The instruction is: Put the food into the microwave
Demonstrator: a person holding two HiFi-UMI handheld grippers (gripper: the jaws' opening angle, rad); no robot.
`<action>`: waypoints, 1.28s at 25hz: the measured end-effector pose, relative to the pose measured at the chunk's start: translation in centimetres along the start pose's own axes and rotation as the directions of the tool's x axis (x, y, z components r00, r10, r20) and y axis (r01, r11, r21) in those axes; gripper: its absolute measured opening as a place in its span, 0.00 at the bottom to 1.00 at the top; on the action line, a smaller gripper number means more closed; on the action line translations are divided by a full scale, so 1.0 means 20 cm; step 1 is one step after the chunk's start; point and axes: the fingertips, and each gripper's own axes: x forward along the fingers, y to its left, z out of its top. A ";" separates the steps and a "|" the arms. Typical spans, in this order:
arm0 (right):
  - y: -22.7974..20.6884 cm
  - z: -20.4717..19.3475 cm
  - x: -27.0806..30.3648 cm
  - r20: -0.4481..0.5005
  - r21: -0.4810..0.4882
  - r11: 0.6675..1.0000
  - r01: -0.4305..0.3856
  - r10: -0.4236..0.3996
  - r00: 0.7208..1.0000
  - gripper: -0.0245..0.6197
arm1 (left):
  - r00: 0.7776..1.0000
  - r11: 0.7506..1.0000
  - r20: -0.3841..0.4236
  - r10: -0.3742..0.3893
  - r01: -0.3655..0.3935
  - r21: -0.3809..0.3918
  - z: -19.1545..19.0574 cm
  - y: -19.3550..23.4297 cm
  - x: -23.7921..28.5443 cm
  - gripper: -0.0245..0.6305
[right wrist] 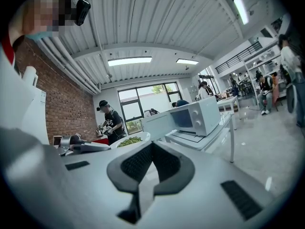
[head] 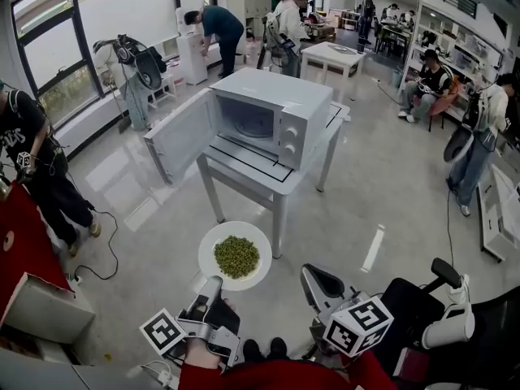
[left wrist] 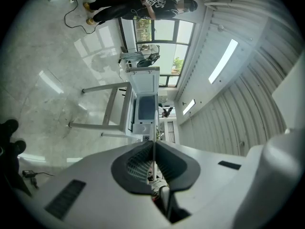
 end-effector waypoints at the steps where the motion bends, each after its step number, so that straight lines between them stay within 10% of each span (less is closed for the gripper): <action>1: -0.01 0.00 0.00 -0.002 -0.003 1.000 0.002 -0.002 1.000 0.06 | 1.000 1.000 0.000 0.000 0.000 0.001 -0.01 0.00 0.01 0.07; 32: -0.32 0.15 0.33 -0.031 -0.021 1.000 0.013 -0.014 0.999 0.06 | 0.999 0.998 0.050 -0.009 0.006 0.066 0.17 -0.11 0.50 0.07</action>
